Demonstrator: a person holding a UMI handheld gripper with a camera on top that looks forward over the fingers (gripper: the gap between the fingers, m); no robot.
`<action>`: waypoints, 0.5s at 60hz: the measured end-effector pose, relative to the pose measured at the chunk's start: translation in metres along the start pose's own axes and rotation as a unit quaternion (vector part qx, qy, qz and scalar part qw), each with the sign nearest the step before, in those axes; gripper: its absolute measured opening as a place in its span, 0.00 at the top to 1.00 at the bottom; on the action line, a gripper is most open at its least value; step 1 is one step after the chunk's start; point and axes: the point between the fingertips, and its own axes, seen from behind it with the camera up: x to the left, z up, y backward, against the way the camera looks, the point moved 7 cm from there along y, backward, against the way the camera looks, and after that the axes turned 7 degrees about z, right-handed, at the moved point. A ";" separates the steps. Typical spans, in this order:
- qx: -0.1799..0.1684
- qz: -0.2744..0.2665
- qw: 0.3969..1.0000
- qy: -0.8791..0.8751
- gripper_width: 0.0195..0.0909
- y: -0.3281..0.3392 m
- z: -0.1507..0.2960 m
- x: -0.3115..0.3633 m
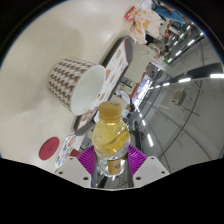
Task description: Pour water
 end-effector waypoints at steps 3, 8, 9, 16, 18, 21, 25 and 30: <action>-0.002 0.006 1.000 0.014 0.71 -0.001 0.004 0.004; -0.010 0.009 1.000 0.017 0.70 0.000 0.008 0.004; -0.012 0.009 1.000 0.014 0.70 0.000 0.008 0.003; -0.018 0.025 0.998 -0.060 0.71 0.002 -0.003 -0.005; -0.017 0.033 0.995 -0.095 0.70 0.006 -0.010 -0.008; -0.024 0.048 0.985 -0.164 0.71 0.004 -0.019 -0.014; -0.040 0.075 0.958 -0.273 0.71 0.009 -0.032 -0.022; -0.060 0.092 0.905 -0.411 0.71 0.015 -0.050 -0.033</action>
